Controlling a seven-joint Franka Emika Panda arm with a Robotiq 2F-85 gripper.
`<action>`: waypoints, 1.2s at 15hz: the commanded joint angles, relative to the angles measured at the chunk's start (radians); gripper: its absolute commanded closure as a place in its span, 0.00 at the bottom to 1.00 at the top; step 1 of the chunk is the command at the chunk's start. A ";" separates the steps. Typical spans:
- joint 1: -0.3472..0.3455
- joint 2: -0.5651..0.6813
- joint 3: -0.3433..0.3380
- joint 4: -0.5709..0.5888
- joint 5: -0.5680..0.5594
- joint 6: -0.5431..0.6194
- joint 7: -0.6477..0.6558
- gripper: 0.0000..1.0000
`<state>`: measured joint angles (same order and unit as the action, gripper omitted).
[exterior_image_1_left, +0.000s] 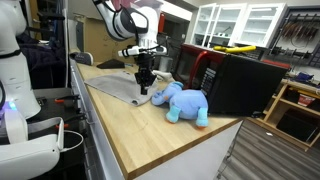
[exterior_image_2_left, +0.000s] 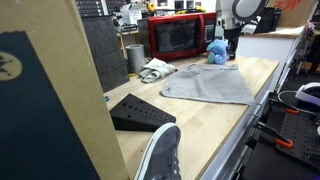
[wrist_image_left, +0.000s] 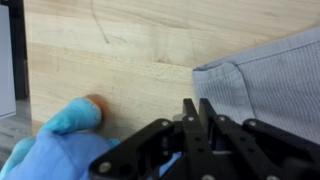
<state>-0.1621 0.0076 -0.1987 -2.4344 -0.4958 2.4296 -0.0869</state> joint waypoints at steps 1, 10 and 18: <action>-0.011 -0.188 0.003 -0.019 0.128 -0.100 -0.190 0.55; 0.144 -0.263 0.073 0.010 0.546 -0.162 -0.226 0.00; 0.257 -0.130 0.211 0.030 0.687 0.033 -0.112 0.00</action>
<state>0.0713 -0.1704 -0.0203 -2.4271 0.1623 2.4314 -0.2322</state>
